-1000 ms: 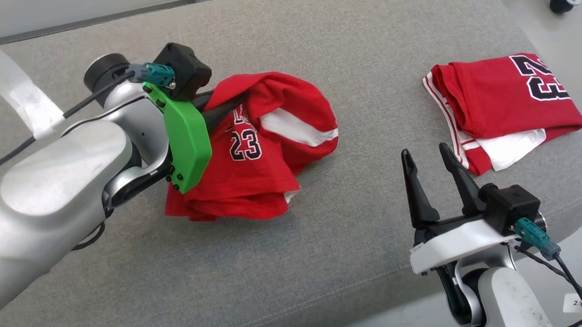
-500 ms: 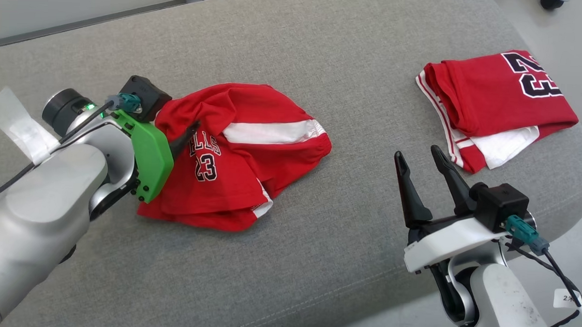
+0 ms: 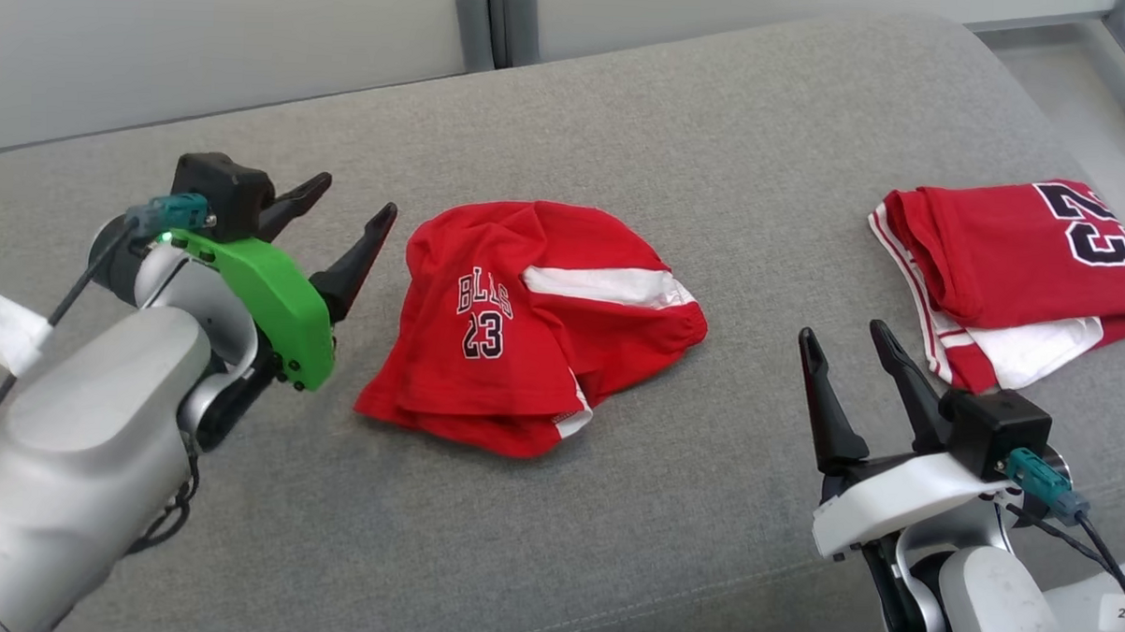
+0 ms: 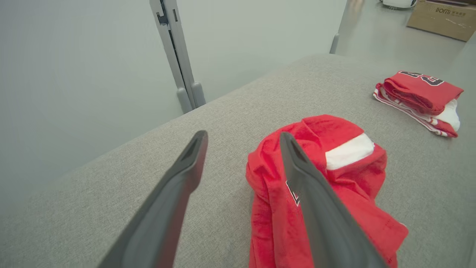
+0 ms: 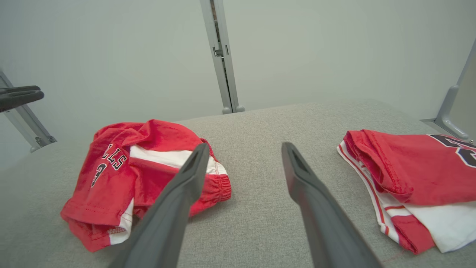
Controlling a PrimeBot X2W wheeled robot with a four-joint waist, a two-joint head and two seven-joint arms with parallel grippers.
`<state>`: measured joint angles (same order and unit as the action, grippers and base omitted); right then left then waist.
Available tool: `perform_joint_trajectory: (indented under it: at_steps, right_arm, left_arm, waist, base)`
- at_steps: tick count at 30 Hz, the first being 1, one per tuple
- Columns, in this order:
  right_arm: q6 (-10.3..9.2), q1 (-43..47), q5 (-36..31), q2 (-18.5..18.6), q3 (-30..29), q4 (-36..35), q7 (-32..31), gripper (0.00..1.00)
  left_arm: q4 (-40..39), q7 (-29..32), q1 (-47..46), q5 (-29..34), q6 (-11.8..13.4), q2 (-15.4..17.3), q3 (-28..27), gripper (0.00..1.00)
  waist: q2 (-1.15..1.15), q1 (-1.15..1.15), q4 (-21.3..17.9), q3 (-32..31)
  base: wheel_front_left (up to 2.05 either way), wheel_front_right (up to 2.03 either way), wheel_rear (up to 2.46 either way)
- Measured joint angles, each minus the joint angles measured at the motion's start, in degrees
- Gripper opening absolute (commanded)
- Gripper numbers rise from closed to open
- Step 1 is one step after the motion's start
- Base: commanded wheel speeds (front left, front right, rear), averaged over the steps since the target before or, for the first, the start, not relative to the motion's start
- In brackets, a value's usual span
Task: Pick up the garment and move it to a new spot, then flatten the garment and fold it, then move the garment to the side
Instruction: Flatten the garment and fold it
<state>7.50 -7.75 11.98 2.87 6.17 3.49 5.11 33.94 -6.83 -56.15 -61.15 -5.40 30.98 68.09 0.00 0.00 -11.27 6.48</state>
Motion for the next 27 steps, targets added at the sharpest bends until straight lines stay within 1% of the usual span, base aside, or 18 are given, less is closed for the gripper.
perform_joint_trajectory:
  at_steps: [3,9,12,14,17,20,23,24,27]
  right_arm:
    - [0.0,0.9,-0.1,0.0,-0.8,-1.0,-0.5,1.0]
    - [0.0,2.4,-0.5,0.0,-2.0,-3.0,-1.2,1.0]
    - [0.0,2.7,-0.5,0.0,-2.2,-3.7,-1.4,1.0]
    - [0.0,2.7,-0.5,0.0,-2.1,-3.9,-1.5,1.0]
    - [0.0,2.6,-0.5,0.0,-1.9,-4.1,-1.6,1.0]
    - [0.0,2.0,-0.5,0.0,-1.2,-4.1,-1.9,1.0]
    - [0.0,1.5,-0.5,0.0,-0.9,-4.1,-2.0,1.0]
    - [0.0,1.5,-0.5,0.0,-0.7,-4.0,-2.0,1.0]
    - [0.0,1.5,-0.5,0.0,-0.8,-3.8,-2.0,1.0]
  left_arm:
    - [-3.9,-2.7,3.3,-1.7,3.1,-0.3,-1.7,1.0]
    - [-13.3,-6.9,12.9,-4.7,12.8,-0.9,-5.4,1.0]
    - [-16.6,-7.8,18.6,-5.7,16.6,-2.4,-7.1,1.0]
    - [-17.9,-8.0,21.7,-5.8,18.2,-4.1,-8.4,1.0]
    - [-18.5,-8.1,25.2,-3.9,19.4,-7.4,-9.7,1.0]
    - [-17.5,-8.1,27.2,-2.2,19.4,-10.4,-10.7,1.0]
    - [-15.1,-8.2,28.0,-0.1,18.5,-12.9,-9.9,1.0]
    - [-13.6,-8.2,28.2,0.3,17.7,-14.7,-8.9,1.0]
    - [-11.4,-7.8,28.2,0.6,16.5,-16.9,-7.3,1.0]
  waist:
    - [0.0,0.0,1.6,-1.3]
    - [0.0,0.0,4.5,-3.1]
    - [0.0,0.0,5.4,-3.2]
    - [0.0,0.0,5.5,-2.8]
    - [0.0,0.0,5.2,-2.1]
    - [0.0,0.0,4.5,-1.6]
    - [0.0,0.0,3.4,-1.2]
    - [0.0,0.0,2.6,-1.0]
    - [0.0,0.0,1.4,-0.5]
  base:
    - [0.0,0.0,0.0]
    - [0.0,0.0,0.0]
    - [0.0,0.0,0.0]
    - [0.0,0.0,0.0]
    - [0.0,0.0,0.0]
    - [0.0,0.0,0.0]
    - [0.0,0.0,0.0]
    - [0.0,0.0,0.0]
    - [0.0,0.0,0.0]
